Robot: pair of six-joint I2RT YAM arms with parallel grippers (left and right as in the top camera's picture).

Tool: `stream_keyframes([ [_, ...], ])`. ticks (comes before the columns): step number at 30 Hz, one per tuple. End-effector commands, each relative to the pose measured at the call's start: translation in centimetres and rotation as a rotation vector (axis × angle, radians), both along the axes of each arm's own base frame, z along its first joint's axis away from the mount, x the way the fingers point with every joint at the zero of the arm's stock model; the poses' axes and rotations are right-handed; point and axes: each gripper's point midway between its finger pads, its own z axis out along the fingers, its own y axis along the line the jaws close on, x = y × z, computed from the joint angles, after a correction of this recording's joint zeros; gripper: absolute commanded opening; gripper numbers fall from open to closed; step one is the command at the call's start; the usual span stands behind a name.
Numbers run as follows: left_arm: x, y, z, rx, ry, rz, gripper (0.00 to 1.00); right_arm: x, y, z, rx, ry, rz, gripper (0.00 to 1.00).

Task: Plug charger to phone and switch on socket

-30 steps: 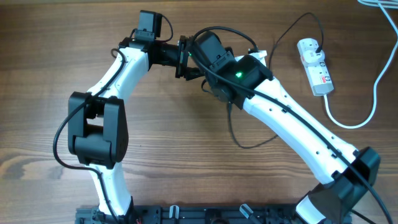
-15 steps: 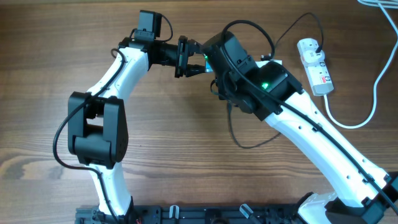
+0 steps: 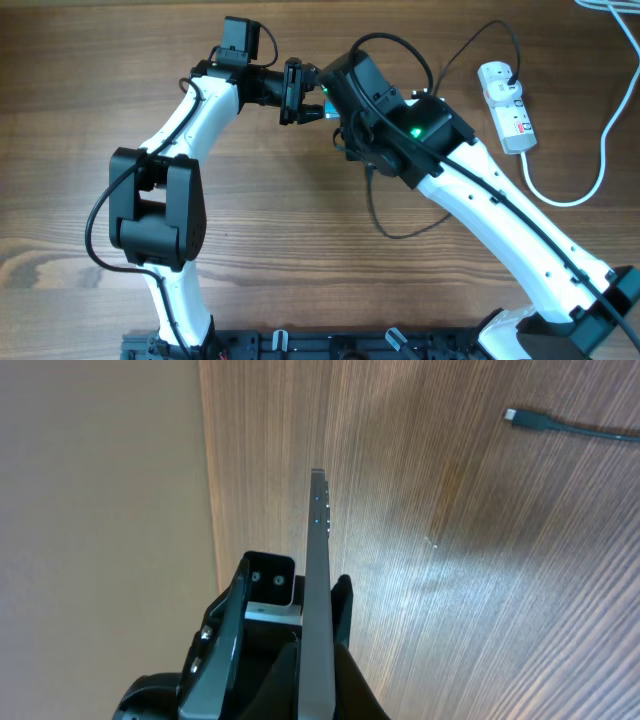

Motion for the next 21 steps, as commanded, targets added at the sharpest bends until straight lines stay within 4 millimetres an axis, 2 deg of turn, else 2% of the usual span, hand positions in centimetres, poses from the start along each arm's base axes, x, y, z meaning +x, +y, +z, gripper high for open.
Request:
stream_keyframes([
  [1,-0.40,0.32,1.80,-0.029,-0.024,-0.010,0.46,0.53,0.31,-0.09,0.011,-0.003,-0.014,0.04],
  [5,-0.40,0.32,1.80,-0.029,-0.024,-0.010,0.39,0.60,0.38,-0.04,0.014,-0.006,-0.014,0.05],
  [8,-0.39,0.34,1.80,-0.029,-0.025,-0.009,0.38,0.53,0.32,-0.42,0.009,0.000,-0.014,0.05],
  [10,-0.40,0.32,1.80,-0.029,-0.025,-0.010,0.33,0.54,0.33,-0.50,0.007,0.002,-0.014,0.07],
  [13,-0.40,0.32,1.80,-0.029,-0.025,-0.010,0.19,0.55,0.66,-0.44,0.023,0.003,-0.005,0.08],
  [16,-0.39,0.34,1.80,-0.029,-0.024,-0.009,0.13,0.47,0.82,-0.48,0.029,0.008,0.001,0.08],
  [18,-0.39,0.34,1.80,-0.029,-0.024,-0.009,0.04,0.35,1.15,-0.50,0.042,0.016,0.015,0.14],
  [21,-0.39,0.32,1.78,-0.028,-0.024,-0.009,0.04,0.37,1.15,-0.49,0.036,0.014,0.022,0.29],
])
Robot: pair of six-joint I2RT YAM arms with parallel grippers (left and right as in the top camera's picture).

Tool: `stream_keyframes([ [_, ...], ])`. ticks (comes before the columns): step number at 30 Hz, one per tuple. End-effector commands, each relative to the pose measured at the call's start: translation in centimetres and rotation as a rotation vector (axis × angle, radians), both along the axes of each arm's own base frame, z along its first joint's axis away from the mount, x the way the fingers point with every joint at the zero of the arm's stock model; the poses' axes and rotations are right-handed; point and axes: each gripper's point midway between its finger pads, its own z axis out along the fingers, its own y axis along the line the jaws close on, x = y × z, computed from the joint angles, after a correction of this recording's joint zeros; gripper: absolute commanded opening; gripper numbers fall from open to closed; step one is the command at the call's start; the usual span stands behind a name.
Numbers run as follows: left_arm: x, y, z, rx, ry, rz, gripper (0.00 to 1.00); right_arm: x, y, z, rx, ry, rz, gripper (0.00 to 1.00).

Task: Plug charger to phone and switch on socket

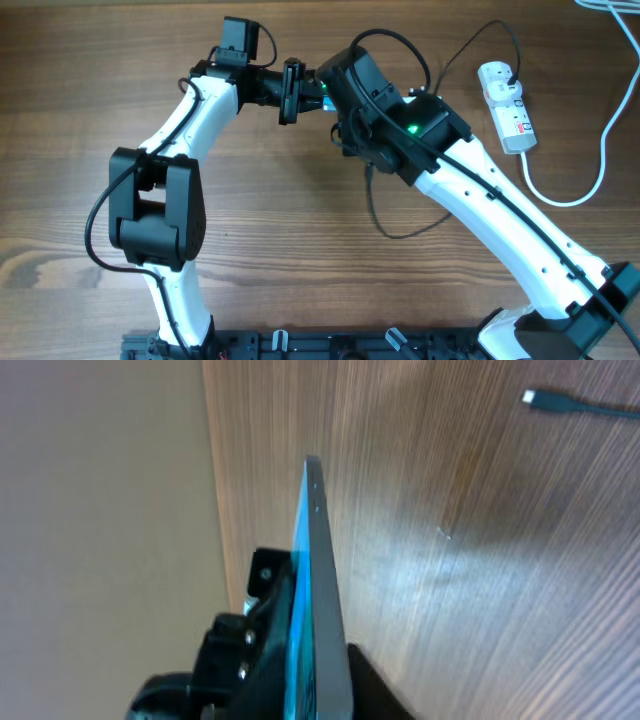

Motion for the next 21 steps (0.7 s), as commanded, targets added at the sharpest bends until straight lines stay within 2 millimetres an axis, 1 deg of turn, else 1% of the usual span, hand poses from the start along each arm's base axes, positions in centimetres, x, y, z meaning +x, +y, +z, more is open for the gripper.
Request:
stream_keyframes([
  [1,-0.4,0.3,1.8,-0.030,-0.040,-0.010,0.04,-0.1,0.6,-0.4,-0.010,0.012,0.046,0.36],
  [3,-0.3,0.2,1.7,-0.023,-0.043,-0.005,0.04,0.1,0.7,0.0,-0.064,-0.021,0.120,0.42],
  [5,0.3,0.2,1.3,0.003,-0.076,0.017,0.04,0.6,0.9,1.2,-0.146,-0.097,0.239,0.54],
  [6,0.7,0.1,1.0,0.020,-0.104,0.032,0.04,1.1,1.1,2.7,-0.227,-0.179,0.351,0.64],
  [7,1.0,0.1,1.0,0.025,-0.127,0.040,0.04,1.4,1.2,3.9,-0.285,-0.241,0.422,0.70],
  [9,2.1,0.0,1.1,0.028,-0.243,0.063,0.04,1.4,0.5,6.6,-0.408,-0.355,0.543,0.87],
  [12,3.4,0.5,1.4,0.025,-0.385,0.094,0.04,0.9,-1.8,9.7,-0.529,-0.446,0.620,0.92],
  [14,4.4,1.2,0.9,0.056,-0.467,0.134,0.04,0.3,-4.1,12.0,-0.629,-0.504,0.671,0.96],
  [16,5.8,2.5,-0.1,0.120,-0.561,0.185,0.04,-0.8,-5.8,13.3,-0.698,-0.541,0.754,0.97],
  [17,6.3,3.2,-0.8,0.158,-0.589,0.205,0.04,-1.3,-6.5,13.6,-0.734,-0.550,0.808,0.97],
  [18,6.7,4.2,-2.1,0.228,-0.594,0.227,0.04,-2.2,-7.2,13.2,-0.806,-0.551,0.939,0.97],
  [19,6.8,5.0,-3.3,0.289,-0.604,0.235,0.04,-2.6,-7.7,12.4,-0.839,-0.531,1.010,0.98],
  [20,6.8,5.8,-4.4,0.346,-0.619,0.232,0.04,-3.0,-8.7,11.1,-0.872,-0.475,1.075,1.00],
  [21,6.5,6.3,-5.3,0.388,-0.642,0.216,0.04,-3.2,-9.8,9.3,-0.894,-0.389,1.119,1.00],
])
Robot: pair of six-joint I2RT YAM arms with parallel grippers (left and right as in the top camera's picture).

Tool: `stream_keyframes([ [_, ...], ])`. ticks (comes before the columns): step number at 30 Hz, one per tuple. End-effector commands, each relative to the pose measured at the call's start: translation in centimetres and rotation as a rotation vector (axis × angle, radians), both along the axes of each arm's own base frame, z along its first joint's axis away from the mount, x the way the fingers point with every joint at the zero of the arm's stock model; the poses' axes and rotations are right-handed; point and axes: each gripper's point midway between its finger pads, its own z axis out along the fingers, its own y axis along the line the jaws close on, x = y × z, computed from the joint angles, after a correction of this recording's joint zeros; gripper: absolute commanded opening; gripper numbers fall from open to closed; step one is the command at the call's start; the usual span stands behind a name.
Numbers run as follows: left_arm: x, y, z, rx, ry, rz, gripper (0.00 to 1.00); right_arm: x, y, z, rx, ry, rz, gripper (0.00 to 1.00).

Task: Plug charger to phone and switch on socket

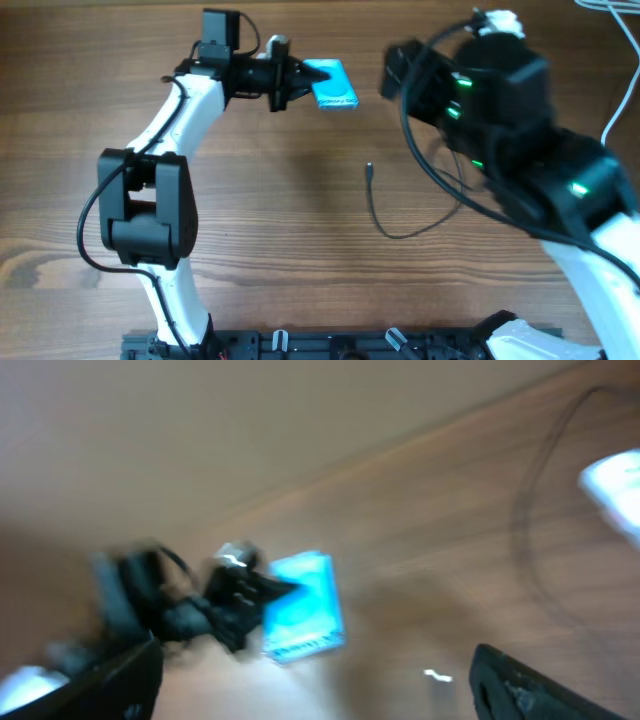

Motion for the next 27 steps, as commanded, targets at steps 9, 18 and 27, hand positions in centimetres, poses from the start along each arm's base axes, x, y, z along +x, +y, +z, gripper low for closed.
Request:
stream_keyframes([
  [9,-0.9,8.7,-0.7,0.693,-0.369,0.083,0.04,0.9,-1.1,-19.3,-0.370,0.545,0.254,1.00],
  [18,-4.1,21.6,0.5,1.203,-0.170,0.357,0.04,0.6,1.4,-32.8,-0.337,0.902,0.338,0.75],
  [27,-5.2,24.6,0.1,1.214,-0.084,0.395,0.04,0.0,3.9,-37.4,-0.353,0.962,0.381,0.61],
])
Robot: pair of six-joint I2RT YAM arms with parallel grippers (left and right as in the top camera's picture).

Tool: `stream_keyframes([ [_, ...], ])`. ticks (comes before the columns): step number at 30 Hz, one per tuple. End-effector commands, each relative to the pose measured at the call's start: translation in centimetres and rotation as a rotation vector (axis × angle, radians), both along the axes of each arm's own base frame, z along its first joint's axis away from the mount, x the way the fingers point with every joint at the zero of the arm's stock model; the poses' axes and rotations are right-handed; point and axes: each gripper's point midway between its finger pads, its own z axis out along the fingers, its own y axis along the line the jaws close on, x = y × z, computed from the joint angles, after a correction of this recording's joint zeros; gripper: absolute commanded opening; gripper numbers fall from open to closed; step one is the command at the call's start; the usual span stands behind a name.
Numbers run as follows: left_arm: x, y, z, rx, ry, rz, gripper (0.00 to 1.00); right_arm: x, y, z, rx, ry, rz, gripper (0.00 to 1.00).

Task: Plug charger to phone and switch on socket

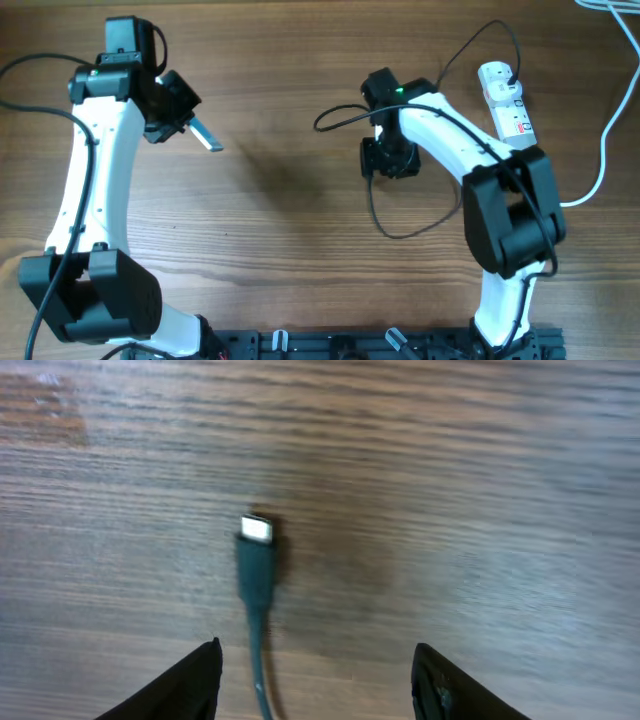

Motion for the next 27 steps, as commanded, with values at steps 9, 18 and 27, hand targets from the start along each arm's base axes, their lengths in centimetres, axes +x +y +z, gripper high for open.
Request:
stream_keyframes([
  [9,-0.3,0.5,0.2,0.010,0.010,0.022,0.04,-0.5,1.5,-1.3,-0.109,-0.045,-0.082,0.43],
  [18,-0.3,0.1,0.2,-0.012,0.008,0.014,0.04,-1.8,0.7,-3.6,-0.117,-0.030,-0.070,0.42],
  [27,-0.3,0.1,0.2,-0.013,0.008,0.013,0.04,-1.1,1.1,-3.7,-0.098,-0.058,-0.046,0.27],
])
